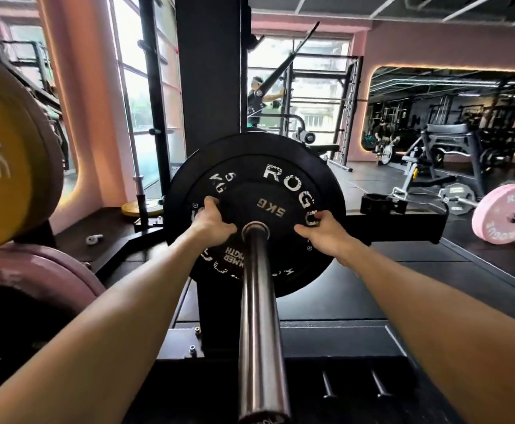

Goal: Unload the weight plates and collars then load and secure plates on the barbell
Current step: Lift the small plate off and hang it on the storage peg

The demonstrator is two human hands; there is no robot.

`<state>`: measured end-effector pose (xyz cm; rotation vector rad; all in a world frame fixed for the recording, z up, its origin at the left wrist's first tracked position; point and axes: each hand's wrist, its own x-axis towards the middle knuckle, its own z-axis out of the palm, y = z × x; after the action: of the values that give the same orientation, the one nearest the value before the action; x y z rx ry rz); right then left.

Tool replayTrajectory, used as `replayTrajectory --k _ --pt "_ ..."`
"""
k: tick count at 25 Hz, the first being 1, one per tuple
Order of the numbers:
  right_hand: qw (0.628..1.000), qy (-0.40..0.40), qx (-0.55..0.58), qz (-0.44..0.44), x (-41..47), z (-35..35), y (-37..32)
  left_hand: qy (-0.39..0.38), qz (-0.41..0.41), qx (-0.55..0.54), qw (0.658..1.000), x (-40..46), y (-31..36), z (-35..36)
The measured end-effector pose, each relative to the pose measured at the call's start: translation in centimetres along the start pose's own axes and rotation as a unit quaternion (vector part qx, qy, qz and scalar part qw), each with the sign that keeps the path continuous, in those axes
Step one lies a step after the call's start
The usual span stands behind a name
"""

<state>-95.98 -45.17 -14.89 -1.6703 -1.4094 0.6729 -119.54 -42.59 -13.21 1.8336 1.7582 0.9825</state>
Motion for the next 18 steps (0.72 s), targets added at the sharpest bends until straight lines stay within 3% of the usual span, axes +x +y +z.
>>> replayTrajectory --k 4,8,13,18 --pt "0.999 -0.006 -0.021 0.029 2.8 2.1 1.6 0.093 0.000 0.019 0.995 2.3 -0.7 2.2" --pt "0.994 0.019 -0.107 0.025 4.6 3.3 1.5 0.145 -0.006 0.113 0.983 3.7 -1.4 3.4" --pt "0.985 0.036 -0.166 0.011 6.1 3.9 1.4 0.141 0.050 0.158 0.976 5.4 -2.4 2.7" --pt "0.981 0.039 -0.189 -0.028 5.6 3.1 1.8 0.105 0.056 0.131 0.984 5.8 -2.4 2.1"
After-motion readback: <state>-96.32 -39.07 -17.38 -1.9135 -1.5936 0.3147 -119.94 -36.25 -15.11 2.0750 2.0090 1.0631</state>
